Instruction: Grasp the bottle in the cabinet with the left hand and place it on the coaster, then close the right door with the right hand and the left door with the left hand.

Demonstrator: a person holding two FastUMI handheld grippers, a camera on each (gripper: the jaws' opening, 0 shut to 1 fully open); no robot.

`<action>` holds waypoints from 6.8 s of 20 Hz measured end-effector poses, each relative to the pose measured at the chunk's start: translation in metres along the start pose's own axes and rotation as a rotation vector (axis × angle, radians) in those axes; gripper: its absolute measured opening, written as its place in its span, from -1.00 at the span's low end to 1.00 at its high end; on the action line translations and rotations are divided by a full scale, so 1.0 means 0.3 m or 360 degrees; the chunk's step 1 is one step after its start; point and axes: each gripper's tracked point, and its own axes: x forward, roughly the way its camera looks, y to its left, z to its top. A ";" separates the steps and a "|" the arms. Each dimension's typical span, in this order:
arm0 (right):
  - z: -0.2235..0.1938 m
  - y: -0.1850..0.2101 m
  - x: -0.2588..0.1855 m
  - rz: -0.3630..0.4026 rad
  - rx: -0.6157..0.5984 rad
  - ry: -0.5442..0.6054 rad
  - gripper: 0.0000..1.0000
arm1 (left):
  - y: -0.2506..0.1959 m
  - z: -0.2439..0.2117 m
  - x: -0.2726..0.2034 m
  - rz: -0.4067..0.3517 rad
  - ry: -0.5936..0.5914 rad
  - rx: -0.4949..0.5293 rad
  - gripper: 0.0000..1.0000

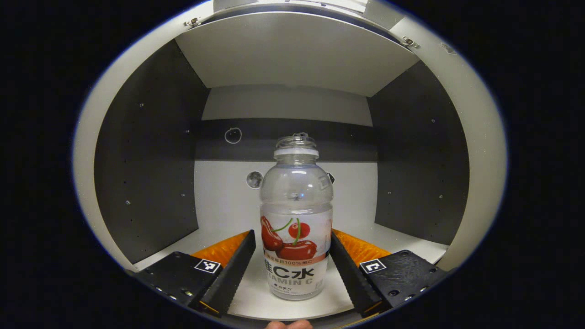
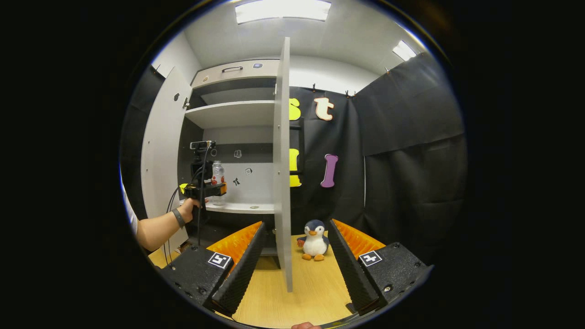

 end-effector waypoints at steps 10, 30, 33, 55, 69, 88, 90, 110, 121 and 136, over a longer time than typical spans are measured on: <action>0.017 -0.024 -0.014 -0.0007 -0.0002 -0.0027 0.68 | -0.010 0.016 -0.019 -0.0047 -0.0009 -0.0071 0.48; 0.034 0.197 -0.031 0.0375 -0.0021 -0.0074 0.68 | -0.083 0.044 -0.560 -0.0302 -0.0089 -0.0110 0.55; 0.054 0.205 -0.035 0.0449 -0.0058 -0.0093 0.68 | -0.103 0.011 -0.661 -0.0295 -0.0084 -0.0072 0.48; 0.200 0.202 -0.015 0.0569 0.0004 -0.0101 0.68 | -0.304 -0.814 -1.082 0.0034 0.0094 -0.0013 0.48; 0.210 0.129 0.021 0.0491 0.0066 -0.0080 0.68 | -0.317 -0.961 -1.038 0.0071 0.0407 -0.0042 0.49; 0.135 0.119 0.087 0.0466 0.0046 0.0018 0.67 | -0.326 -0.998 -1.090 -0.0043 0.0544 -0.0168 0.90; 0.126 0.114 0.094 0.0454 0.0034 0.0035 0.67 | -0.333 -1.001 -1.106 -0.0059 0.0553 -0.0205 0.90; 0.090 0.115 0.072 0.0424 0.0009 0.0045 0.68 | -0.286 -0.451 -1.244 -0.0110 0.0018 -0.0106 0.89; 0.204 0.039 0.058 0.0315 0.0158 -0.0277 0.67 | -0.146 -0.138 -1.246 -0.0024 -0.0119 -0.0143 0.99; 0.508 -0.209 0.357 0.0155 0.0164 -0.0385 0.67 | -0.177 -0.055 -1.194 -0.0096 -0.0134 -0.0162 0.89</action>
